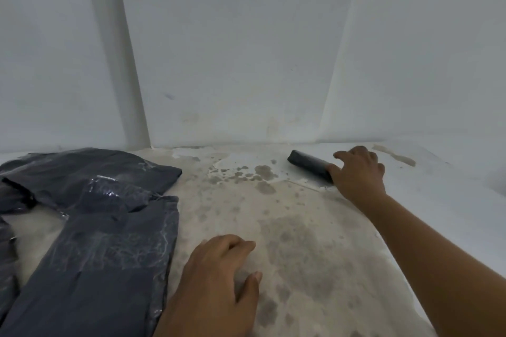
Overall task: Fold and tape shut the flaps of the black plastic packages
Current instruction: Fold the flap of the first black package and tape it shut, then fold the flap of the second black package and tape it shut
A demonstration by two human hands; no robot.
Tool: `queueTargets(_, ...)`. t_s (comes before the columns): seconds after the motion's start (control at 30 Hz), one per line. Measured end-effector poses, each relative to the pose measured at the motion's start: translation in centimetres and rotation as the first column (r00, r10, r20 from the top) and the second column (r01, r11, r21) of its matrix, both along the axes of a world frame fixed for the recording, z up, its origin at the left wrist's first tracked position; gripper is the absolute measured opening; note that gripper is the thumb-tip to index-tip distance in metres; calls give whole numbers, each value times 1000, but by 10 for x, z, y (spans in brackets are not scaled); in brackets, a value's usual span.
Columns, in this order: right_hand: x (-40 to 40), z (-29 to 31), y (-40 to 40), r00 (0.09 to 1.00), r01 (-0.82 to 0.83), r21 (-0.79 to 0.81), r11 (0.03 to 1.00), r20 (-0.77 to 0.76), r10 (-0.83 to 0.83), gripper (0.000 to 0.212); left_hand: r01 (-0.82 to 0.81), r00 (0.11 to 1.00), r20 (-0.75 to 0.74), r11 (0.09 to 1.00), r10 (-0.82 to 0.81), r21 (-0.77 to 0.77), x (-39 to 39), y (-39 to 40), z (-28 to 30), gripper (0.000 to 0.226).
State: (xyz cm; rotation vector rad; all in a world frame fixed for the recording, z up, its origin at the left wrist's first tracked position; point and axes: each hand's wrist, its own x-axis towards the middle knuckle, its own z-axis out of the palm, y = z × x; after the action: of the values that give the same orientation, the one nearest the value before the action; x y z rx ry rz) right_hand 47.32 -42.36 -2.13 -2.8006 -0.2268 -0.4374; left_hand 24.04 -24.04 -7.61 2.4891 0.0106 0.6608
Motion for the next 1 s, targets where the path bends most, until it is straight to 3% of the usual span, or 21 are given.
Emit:
queueTargets(0.1, -12, -10, 14, 993, -108, -192, 976, 29, 115, 43, -23, 998, 52, 999, 21, 40, 2, 1, -3, 42)
queueTargets(0.2, -8, -17, 21, 993, -120, -312, 942, -18, 120, 51, -38, 997, 70, 998, 34, 50, 3, 3, -6, 40)
queueTargets(0.37, 26, -27, 22, 974, -199, -201, 959, -147, 172, 52, -23, 994, 112, 996, 13, 84, 5, 5, -8, 35)
queueTargets(0.63, 57, -30, 33, 966, -206, -154, 966, -188, 176, 47, -1, 979, 201, 989, -29, 147, 13, 10, -16, 35)
queueTargets(0.83, 54, -24, 37, 979, -174, -182, 968, -141, 149, 46, -17, 970, 241, 990, -18, 143, 14, 10, -19, 34)
queueTargets(1.0, 3, -19, 45, 969, -247, -108, 963, 5, 249, 45, -54, 981, 190, 993, 34, 101, 7, 3, -11, 34)
